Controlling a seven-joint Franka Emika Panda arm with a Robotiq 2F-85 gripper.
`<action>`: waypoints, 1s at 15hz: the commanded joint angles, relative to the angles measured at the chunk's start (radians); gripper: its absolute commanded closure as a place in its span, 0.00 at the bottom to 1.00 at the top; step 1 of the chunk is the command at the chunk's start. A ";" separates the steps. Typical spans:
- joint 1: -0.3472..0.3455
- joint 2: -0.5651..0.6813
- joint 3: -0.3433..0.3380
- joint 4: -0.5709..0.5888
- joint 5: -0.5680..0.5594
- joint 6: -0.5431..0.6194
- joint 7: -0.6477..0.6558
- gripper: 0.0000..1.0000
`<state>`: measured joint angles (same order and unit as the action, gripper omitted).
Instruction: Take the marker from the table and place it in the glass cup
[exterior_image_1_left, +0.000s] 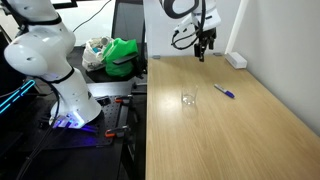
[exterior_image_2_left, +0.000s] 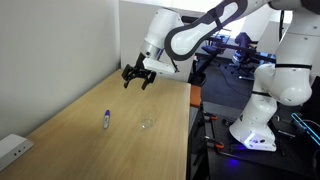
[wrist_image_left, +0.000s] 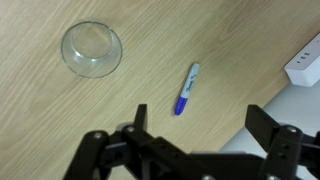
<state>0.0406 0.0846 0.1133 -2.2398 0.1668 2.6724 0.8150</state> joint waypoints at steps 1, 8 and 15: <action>0.042 0.123 -0.025 0.117 -0.007 0.022 0.075 0.00; 0.119 0.306 -0.118 0.322 -0.088 -0.011 0.201 0.00; 0.143 0.473 -0.185 0.502 -0.099 -0.086 0.236 0.00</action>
<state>0.1640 0.4867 -0.0405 -1.8345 0.0786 2.6486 1.0109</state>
